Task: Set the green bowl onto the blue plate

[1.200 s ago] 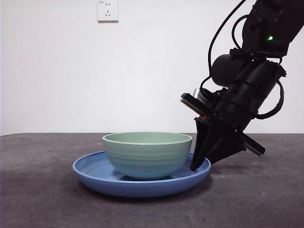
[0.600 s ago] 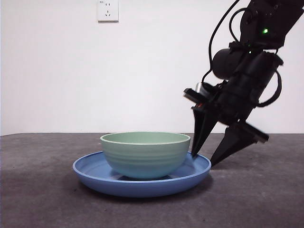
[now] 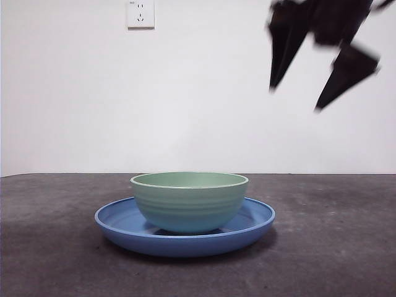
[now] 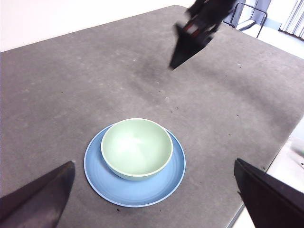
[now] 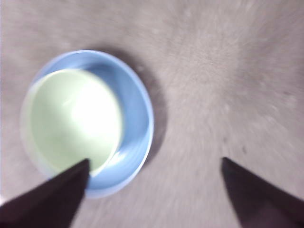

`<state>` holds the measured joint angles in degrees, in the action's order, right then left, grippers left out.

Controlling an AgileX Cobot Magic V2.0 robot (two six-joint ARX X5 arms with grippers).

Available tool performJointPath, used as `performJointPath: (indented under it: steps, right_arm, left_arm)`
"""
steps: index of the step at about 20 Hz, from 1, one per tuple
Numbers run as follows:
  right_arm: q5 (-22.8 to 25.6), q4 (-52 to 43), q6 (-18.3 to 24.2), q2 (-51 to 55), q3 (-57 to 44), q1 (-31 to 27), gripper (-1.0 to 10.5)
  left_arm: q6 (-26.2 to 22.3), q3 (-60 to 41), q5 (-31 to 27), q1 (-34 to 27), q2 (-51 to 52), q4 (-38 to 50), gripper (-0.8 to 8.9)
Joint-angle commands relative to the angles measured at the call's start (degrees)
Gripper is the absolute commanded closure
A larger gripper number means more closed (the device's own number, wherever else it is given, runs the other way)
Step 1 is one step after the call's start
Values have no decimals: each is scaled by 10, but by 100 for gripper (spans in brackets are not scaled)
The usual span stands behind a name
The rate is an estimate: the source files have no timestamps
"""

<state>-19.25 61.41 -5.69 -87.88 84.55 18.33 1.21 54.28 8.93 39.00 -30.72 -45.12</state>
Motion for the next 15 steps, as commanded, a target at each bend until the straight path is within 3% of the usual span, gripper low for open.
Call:
performJointPath:
  steps: [1, 5, 15]
  right_arm:
    - [3, 34, 13, 74, 12, 5, 398]
    - [56, 98, 7, 213, 12, 24, 346]
    - [58, 173, 6, 408, -8, 59, 348]
  left_arm:
    - [3, 7, 1, 3, -3, 6, 215]
    - [3, 7, 1, 3, -3, 6, 215]
    - [3, 7, 1, 3, -3, 6, 215]
